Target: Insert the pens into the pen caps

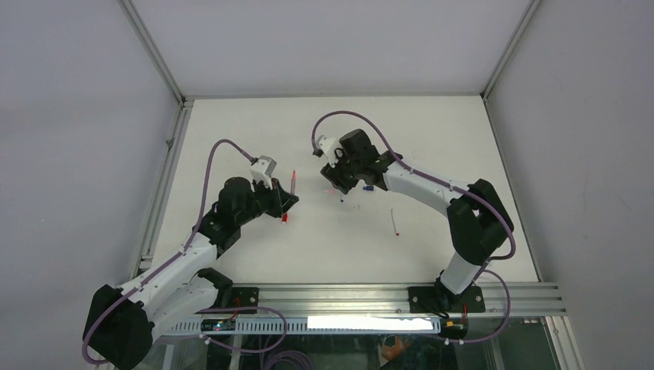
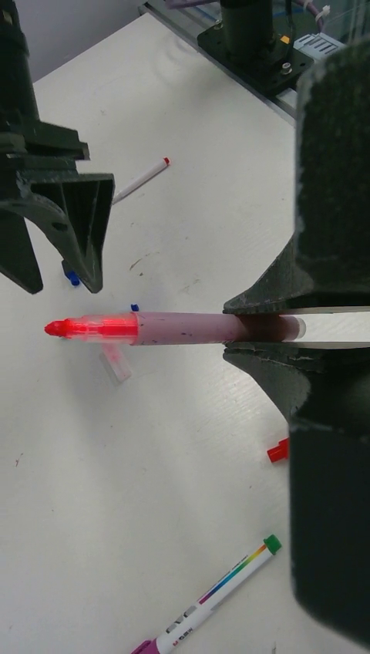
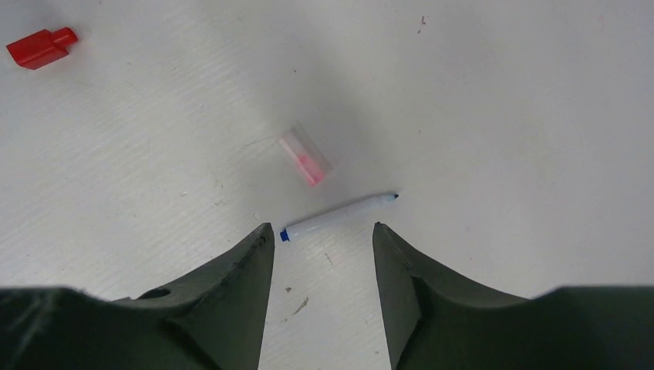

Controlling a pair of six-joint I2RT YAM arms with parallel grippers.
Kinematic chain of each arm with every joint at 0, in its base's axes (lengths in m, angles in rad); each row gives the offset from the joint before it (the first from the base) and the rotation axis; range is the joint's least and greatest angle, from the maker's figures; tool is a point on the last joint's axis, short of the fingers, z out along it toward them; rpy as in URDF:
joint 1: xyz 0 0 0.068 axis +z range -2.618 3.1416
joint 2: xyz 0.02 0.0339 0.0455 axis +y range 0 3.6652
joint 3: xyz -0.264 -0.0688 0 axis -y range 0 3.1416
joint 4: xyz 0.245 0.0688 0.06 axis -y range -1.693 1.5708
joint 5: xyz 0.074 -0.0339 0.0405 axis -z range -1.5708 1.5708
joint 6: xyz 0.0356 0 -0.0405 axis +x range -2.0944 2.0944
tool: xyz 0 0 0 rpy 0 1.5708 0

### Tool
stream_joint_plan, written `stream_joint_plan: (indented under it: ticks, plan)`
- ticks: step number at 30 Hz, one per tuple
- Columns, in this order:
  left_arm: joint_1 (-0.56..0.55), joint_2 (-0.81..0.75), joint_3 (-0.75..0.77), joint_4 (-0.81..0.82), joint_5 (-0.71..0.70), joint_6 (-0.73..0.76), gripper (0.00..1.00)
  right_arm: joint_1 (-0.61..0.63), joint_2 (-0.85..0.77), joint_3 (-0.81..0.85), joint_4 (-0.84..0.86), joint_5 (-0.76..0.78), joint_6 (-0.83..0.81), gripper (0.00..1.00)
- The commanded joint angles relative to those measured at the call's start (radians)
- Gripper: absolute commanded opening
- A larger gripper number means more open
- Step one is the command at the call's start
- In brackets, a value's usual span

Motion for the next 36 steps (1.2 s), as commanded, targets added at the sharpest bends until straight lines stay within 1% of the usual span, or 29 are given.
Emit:
stream_joint_plan:
  ticks: [1,5,11,18,23,27,30,32,36]
  plan:
    - [-0.001,-0.059,0.0,-0.013,-0.014,0.013,0.0,0.016,0.051,0.001,0.103,-0.071,-0.078,0.52]
    - [-0.002,-0.058,0.003,-0.024,-0.016,0.016,0.0,0.028,0.122,0.027,0.117,-0.071,-0.092,0.49]
    - [-0.002,-0.045,0.001,-0.039,-0.02,0.017,0.0,0.038,0.207,0.064,0.12,-0.076,-0.103,0.43]
    - [-0.002,-0.021,0.004,-0.031,-0.022,0.019,0.0,0.038,0.253,0.083,0.143,-0.095,-0.102,0.39]
    - [-0.002,-0.02,0.002,-0.03,-0.023,0.02,0.0,0.037,0.249,0.067,0.178,-0.083,-0.098,0.37]
    - [-0.002,-0.02,0.0,-0.032,-0.026,0.019,0.0,0.036,0.201,0.011,0.285,-0.03,-0.106,0.41]
    - [0.0,-0.029,0.0,-0.032,-0.04,0.015,0.0,0.035,0.183,-0.021,0.405,-0.016,-0.116,0.46]
    - [0.003,-0.047,-0.001,-0.037,-0.062,0.007,0.0,0.035,0.191,-0.016,0.449,-0.032,-0.114,0.5]
    - [0.045,-0.08,0.008,-0.071,-0.102,-0.024,0.0,0.035,0.24,0.034,0.524,-0.047,-0.07,0.53]
